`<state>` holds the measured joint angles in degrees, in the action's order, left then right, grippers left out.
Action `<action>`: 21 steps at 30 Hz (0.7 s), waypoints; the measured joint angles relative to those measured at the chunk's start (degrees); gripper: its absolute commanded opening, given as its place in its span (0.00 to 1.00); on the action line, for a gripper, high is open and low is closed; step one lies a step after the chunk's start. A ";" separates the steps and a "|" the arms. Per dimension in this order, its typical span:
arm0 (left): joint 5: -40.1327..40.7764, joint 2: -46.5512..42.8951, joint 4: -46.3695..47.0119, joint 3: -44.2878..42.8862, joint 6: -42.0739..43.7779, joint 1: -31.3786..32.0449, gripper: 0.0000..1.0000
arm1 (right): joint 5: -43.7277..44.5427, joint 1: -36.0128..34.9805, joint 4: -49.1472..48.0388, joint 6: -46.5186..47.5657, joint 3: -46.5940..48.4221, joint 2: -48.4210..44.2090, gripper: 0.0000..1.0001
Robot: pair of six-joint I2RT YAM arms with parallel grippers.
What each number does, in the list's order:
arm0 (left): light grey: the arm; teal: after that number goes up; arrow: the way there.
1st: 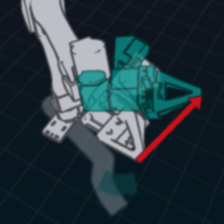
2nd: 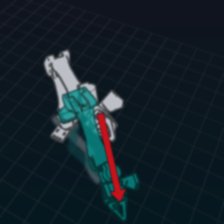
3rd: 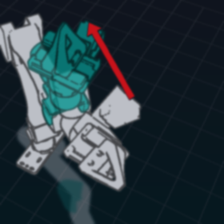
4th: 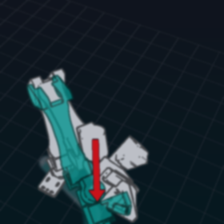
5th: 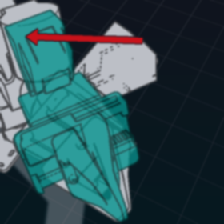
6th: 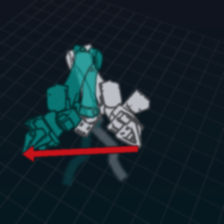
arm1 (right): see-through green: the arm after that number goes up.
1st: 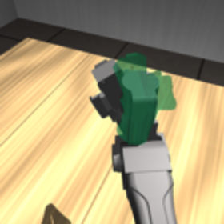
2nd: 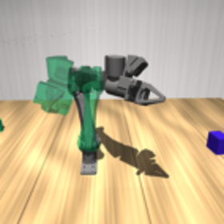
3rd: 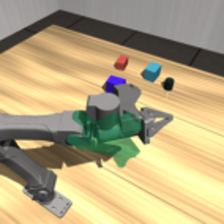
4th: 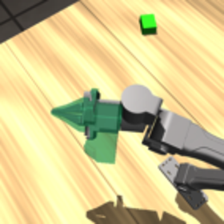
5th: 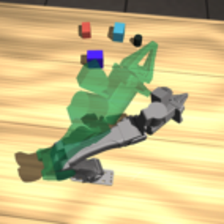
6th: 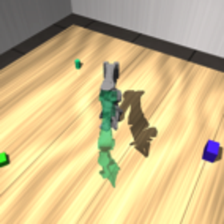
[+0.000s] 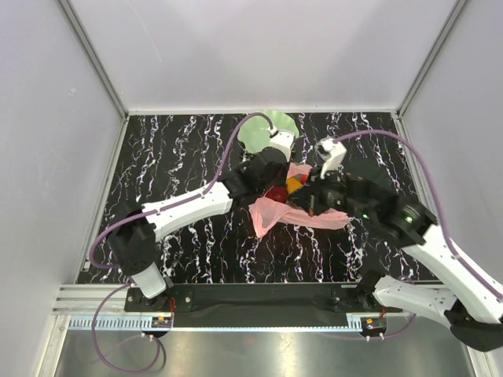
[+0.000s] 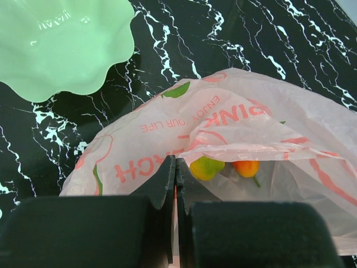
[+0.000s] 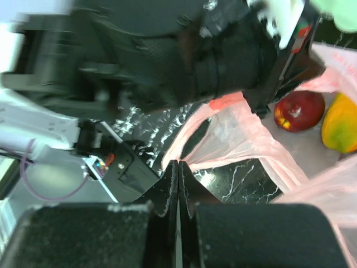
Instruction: Untie the knot of the plastic bag and take out the fruit
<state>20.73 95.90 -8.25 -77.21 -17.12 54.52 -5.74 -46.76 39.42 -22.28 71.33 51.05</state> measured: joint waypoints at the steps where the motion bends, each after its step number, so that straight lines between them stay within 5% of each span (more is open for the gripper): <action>1: -0.20 0.00 -0.02 -0.09 -0.42 -0.39 0.00 | -0.02 -0.02 -1.03 -0.07 -0.59 1.64 0.00; 21: -1.84 -0.39 -0.22 -1.11 -4.70 -2.84 0.00 | 24.76 -0.66 -10.27 -7.87 -14.45 23.39 0.00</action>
<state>18.90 95.50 -8.47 -78.32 -21.82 51.68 19.03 -47.42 29.15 -30.15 56.88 74.43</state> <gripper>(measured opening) 0.008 0.010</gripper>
